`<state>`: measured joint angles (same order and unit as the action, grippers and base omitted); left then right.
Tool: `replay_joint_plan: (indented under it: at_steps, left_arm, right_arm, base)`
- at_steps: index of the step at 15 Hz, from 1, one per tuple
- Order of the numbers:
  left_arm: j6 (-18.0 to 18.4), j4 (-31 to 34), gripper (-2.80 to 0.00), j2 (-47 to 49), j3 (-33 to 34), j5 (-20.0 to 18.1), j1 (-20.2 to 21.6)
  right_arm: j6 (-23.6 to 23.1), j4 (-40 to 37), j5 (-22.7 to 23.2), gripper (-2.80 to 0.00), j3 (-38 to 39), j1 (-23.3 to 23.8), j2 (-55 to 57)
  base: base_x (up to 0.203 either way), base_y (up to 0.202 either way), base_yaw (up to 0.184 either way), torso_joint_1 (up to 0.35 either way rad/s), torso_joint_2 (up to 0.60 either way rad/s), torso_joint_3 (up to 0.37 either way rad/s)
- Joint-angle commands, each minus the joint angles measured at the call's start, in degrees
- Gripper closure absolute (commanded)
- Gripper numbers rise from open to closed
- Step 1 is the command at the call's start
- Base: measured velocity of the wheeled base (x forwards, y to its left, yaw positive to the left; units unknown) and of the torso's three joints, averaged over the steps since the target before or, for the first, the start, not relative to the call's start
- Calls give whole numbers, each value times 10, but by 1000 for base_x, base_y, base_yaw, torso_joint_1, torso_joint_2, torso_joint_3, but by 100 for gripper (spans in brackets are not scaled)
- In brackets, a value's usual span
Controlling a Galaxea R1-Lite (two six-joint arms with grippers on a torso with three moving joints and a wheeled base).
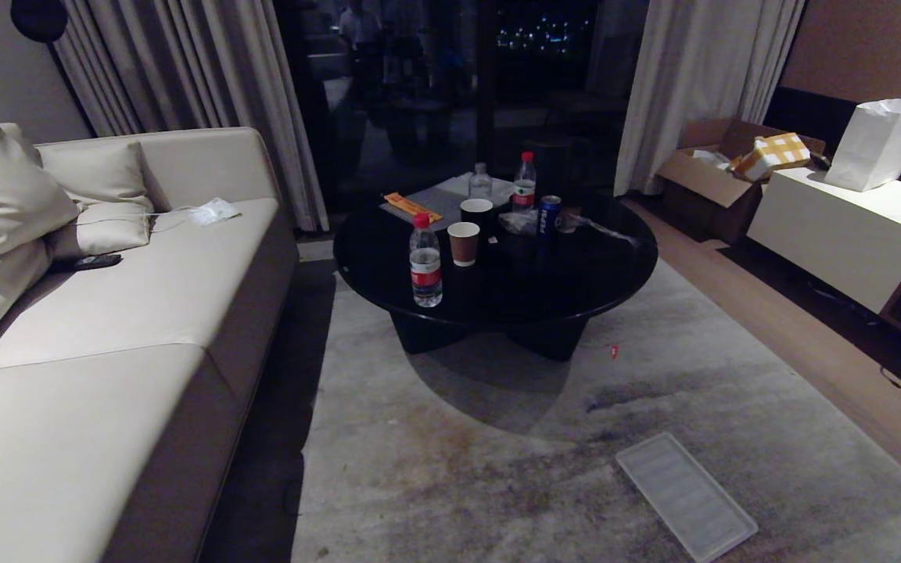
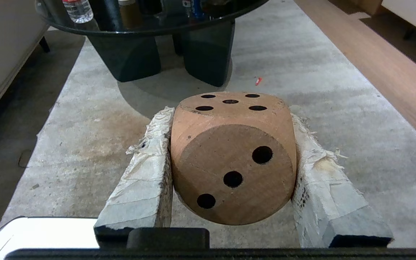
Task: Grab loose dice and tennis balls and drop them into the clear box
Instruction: Put the toys in the box
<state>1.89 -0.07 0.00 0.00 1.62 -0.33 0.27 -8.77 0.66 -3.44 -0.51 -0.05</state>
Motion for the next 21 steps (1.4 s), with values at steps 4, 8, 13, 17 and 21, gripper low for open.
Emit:
replay_joint_plan:
  at_steps: [4, 8, 13, 17, 21]
  left_arm:
    - [0, 0, 0, 1, 1, 0, 0]
    - [0, 0, 0, 1, 1, 0, 0]
    - [0, 0, 0, 1, 1, 0, 0]
    - [-1, 0, 0, 1, 1, 0, 0]
    - [-2, 1, 0, 1, 1, 1, 0]
  right_arm:
    - [1, -1, 0, 0, 0, 0, 1]
    - [1, -1, 0, 0, 0, 0, 1]
    - [1, -1, 0, 0, 0, 0, 1]
    - [1, -1, 0, 0, 0, 0, 1]
    - [1, 0, 0, 0, 0, 0, 1]
  base:
    - [0, 0, 0, 0, 0, 0]
    - [3, 7, -131, 5, 2, 1]
    - [-1, 10, -162, 4, 5, 1]
    - [0, 11, -162, 0, 6, 3]
    - [1, 11, -164, 1, 1, 2]
